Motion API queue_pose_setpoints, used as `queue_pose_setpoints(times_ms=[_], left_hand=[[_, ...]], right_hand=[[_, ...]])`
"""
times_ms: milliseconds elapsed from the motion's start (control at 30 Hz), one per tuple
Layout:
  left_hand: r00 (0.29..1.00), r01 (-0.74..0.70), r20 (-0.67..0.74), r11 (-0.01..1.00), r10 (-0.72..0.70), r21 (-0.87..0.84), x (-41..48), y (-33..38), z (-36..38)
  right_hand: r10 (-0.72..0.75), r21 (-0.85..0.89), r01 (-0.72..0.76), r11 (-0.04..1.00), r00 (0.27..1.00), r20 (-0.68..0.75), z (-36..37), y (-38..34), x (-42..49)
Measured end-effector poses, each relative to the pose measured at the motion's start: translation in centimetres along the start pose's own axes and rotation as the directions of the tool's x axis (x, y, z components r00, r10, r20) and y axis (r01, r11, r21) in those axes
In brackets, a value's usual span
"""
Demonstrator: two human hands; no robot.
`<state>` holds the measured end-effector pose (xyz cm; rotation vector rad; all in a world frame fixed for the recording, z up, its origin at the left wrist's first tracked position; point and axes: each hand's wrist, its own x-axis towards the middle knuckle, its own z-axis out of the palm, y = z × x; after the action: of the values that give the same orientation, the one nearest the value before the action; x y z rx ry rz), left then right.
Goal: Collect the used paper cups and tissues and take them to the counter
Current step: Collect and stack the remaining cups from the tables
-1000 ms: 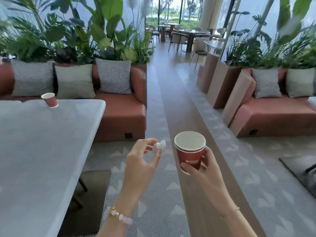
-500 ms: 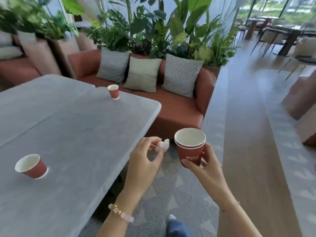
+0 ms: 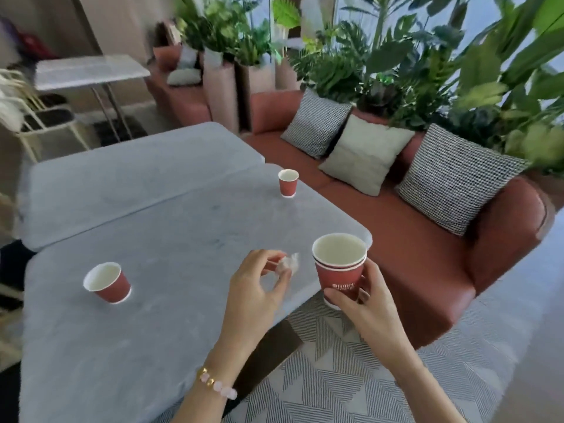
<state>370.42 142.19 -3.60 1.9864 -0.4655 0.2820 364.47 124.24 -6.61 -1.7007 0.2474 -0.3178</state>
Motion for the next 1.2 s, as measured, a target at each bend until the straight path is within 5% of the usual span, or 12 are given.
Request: queue_pose_setpoints(times_ms=[533, 1200], left_hand=[[0.938, 0.200, -0.295, 0.979, -0.181, 0.035, 9.6, -10.6, -1.2], [0.796, 0.461, -0.469, 0.885, -0.383, 0.060, 13.3, -18.2, -0.5]], right_hand=[[0.056, -0.032, -0.049, 0.998, 0.953, 0.299, 8.9, 2.8, 17.0], [0.056, -0.071, -0.020, 0.997, 0.824, 0.565, 16.2, 4.1, 27.6]])
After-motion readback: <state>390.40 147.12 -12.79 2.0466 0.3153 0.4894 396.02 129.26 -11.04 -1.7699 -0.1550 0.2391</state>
